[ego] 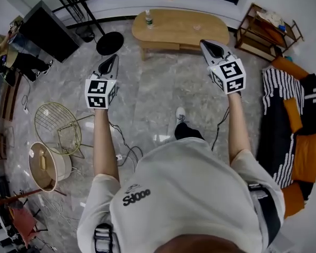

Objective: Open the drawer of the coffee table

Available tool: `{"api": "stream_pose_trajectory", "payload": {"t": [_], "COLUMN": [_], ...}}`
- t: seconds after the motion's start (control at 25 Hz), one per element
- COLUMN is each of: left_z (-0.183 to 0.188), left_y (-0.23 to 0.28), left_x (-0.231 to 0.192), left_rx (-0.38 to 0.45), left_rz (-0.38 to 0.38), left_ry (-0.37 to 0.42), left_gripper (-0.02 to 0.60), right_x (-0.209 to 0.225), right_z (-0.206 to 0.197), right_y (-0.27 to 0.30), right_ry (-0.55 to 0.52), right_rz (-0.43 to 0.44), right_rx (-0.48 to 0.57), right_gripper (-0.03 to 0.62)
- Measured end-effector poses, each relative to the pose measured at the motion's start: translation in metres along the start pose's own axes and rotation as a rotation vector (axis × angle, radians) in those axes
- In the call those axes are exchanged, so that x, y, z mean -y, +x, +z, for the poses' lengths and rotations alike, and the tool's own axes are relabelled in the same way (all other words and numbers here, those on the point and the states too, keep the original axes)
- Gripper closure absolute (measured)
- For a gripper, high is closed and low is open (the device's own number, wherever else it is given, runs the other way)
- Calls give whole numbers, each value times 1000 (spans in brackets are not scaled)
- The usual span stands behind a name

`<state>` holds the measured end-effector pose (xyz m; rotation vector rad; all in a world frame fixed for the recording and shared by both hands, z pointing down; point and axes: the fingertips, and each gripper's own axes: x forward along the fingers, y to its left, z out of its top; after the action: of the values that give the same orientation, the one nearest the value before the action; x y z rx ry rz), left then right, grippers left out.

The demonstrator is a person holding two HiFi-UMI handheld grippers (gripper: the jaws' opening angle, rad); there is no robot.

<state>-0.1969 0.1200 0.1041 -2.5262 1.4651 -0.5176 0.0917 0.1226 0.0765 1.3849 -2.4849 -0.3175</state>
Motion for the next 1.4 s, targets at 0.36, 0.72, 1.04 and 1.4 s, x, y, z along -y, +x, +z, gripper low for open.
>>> {"api": "stream_pose_trajectory", "payload": {"t": [0.36,0.72,1.04,1.4], "left_z": [35,44,32,30], "left_y": [160,261,319,351], "left_x": [-56,-89,-92,-129], "left_rx": [-87,-86,-112,-21], "left_rz": [62,114,74,135], "left_ry": [17,-7,-70,-89], "left_gripper": [566,566,566,566], "right_x": [127,206,240,237], "right_z": [-29,-57,-77,-98], "right_y": [128,203,250,300], "right_ry": [10,-38,-17,-6], "right_rz": [61,55,81,128], "right_rx": [-45,-75,-76,-111], "right_gripper": [595,595,595,595]}}
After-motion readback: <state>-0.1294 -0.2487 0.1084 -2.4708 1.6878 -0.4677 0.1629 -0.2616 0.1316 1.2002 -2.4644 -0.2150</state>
